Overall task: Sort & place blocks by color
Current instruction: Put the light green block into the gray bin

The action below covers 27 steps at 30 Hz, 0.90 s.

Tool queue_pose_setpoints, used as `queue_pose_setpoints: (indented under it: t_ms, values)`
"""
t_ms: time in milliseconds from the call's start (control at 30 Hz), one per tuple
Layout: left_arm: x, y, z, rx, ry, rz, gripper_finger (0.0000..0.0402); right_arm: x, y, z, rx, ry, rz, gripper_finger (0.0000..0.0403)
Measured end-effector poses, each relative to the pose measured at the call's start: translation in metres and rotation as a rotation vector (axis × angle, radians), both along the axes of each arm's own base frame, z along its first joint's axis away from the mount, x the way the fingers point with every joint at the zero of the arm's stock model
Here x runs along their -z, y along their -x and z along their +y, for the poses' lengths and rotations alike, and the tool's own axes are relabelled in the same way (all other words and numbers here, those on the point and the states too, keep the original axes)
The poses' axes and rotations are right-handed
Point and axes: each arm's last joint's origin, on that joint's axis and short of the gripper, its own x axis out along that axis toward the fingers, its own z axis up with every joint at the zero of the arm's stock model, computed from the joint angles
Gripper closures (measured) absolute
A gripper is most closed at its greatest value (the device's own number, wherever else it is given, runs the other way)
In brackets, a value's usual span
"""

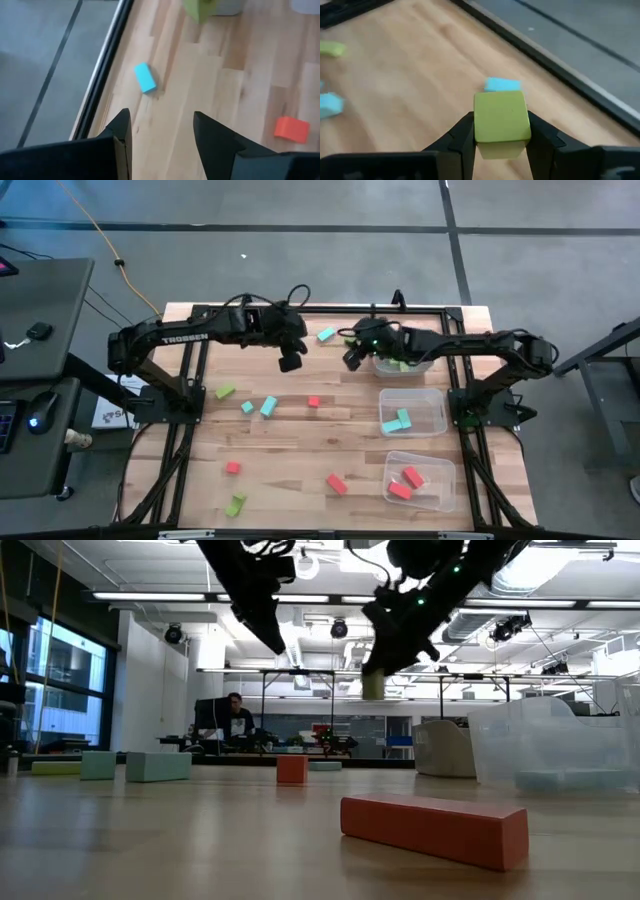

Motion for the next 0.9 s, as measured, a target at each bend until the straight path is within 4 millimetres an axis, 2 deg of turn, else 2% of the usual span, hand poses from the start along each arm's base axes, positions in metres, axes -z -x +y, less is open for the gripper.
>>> queue_pose_setpoints:
  t_ms: [300, 500, 633, 900]
  values:
    - [0.000, 0.010, 0.022, -0.105, 0.017, -0.028, 0.0273, -0.026, 0.054, -0.023, 0.141, -0.016, 0.104, 0.0290]
    - [-0.001, 0.016, 0.033, -0.145, 0.016, -0.029, 0.0273, -0.019, 0.079, -0.037, 0.261, -0.143, 0.202, 0.0290]
    - [-0.001, 0.019, 0.039, -0.167, 0.009, -0.042, 0.0273, -0.008, 0.088, -0.044, 0.297, -0.216, 0.300, 0.0290]
    - [-0.002, 0.026, 0.050, -0.209, 0.008, -0.047, 0.0273, 0.008, 0.088, -0.053, 0.225, -0.256, 0.430, 0.0290]
